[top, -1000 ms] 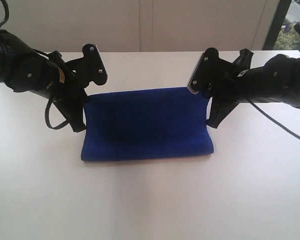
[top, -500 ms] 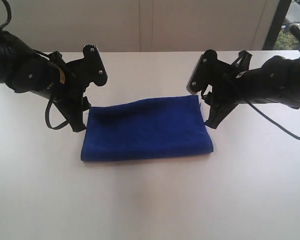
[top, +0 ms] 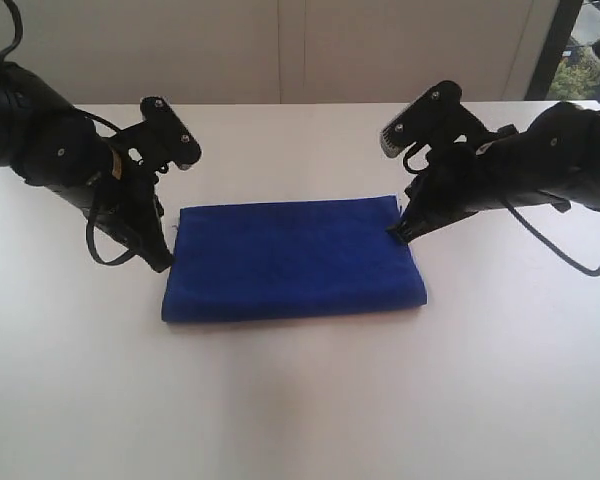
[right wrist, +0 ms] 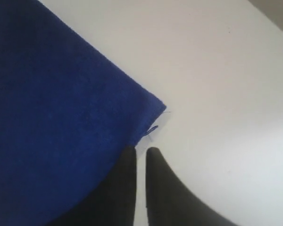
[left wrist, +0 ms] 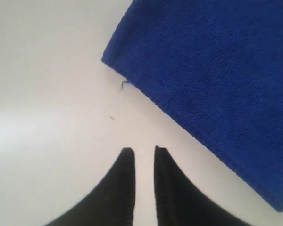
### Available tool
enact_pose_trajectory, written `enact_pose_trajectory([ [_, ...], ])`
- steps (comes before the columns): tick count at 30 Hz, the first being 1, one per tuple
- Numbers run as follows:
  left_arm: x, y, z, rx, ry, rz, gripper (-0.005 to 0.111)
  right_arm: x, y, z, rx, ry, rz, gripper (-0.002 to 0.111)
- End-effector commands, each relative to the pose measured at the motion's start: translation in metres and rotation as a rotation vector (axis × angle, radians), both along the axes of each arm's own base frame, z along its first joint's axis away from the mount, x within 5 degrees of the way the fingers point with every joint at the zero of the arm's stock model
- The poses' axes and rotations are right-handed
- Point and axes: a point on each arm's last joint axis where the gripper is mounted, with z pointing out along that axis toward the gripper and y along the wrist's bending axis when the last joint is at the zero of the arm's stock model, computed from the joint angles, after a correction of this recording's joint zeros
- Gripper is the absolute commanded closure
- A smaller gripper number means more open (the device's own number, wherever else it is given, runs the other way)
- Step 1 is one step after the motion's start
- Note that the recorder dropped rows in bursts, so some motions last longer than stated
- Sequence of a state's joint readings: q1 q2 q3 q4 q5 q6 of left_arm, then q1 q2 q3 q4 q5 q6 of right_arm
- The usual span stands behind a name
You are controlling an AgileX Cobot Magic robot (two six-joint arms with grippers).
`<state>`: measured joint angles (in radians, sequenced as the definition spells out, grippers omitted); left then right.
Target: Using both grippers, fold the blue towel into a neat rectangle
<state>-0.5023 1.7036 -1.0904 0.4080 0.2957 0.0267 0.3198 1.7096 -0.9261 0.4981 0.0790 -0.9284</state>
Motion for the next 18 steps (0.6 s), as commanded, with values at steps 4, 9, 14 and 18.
enact_pose_trajectory([
  [4,0.007,0.025,0.012,-0.196,0.095,0.429,0.107,-0.007,-0.003,0.014,0.17,0.227,-0.11,0.108],
  [9,0.018,0.043,0.038,-0.289,0.251,0.533,0.107,0.003,-0.011,0.053,0.175,0.413,-0.242,0.108],
  [14,0.034,0.044,0.046,-0.492,0.438,0.418,0.107,0.016,-0.008,0.062,0.12,0.524,-0.244,0.108],
  [18,0.047,0.049,0.012,-0.496,0.58,0.505,0.107,0.03,-0.012,0.024,0.028,0.587,-0.328,0.108],
])
